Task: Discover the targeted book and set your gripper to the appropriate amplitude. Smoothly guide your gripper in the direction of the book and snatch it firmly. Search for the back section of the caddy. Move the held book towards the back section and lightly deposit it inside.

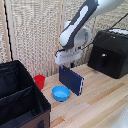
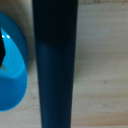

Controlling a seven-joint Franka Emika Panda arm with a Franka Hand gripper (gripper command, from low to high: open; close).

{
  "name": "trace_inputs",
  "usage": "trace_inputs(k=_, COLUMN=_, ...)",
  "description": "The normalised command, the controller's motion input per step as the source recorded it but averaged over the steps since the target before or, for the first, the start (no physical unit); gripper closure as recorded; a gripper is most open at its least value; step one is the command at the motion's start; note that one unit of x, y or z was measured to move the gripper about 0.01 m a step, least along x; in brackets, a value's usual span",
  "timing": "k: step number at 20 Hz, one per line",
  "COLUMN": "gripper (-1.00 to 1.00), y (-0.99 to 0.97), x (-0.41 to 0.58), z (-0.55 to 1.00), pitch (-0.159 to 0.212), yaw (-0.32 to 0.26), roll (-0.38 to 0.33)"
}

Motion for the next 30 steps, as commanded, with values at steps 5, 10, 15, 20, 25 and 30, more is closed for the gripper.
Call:
trace_inputs(k=5, gripper=1.0, y=0.0, x=-0.002, z=-0.24, pitch=0.042, yaw=0.0, roll=-0.058)
trace_inputs(k=10, gripper=1.0, y=0.0, x=0.0, z=-0.02, pitch=0.012, yaw=-0.002, roll=-0.007)
trace_inputs(k=15, gripper=1.0, y=0.0, x=0.0, z=0.0, pitch=0.002, yaw=0.002, roll=-0.002)
trace_inputs(k=20, gripper=1.0, y=0.04, x=-0.047, z=0.27, pitch=0.0, yaw=-0.054, roll=-0.022)
trace_inputs(k=25, gripper=1.0, y=0.01, x=0.0, z=1.0, pitch=0.0, yaw=-0.18, roll=-0.02)
trace_inputs(k=30, gripper=1.0, y=0.0, x=0.014, z=1.0, pitch=0.0, yaw=-0.251, roll=-0.008)
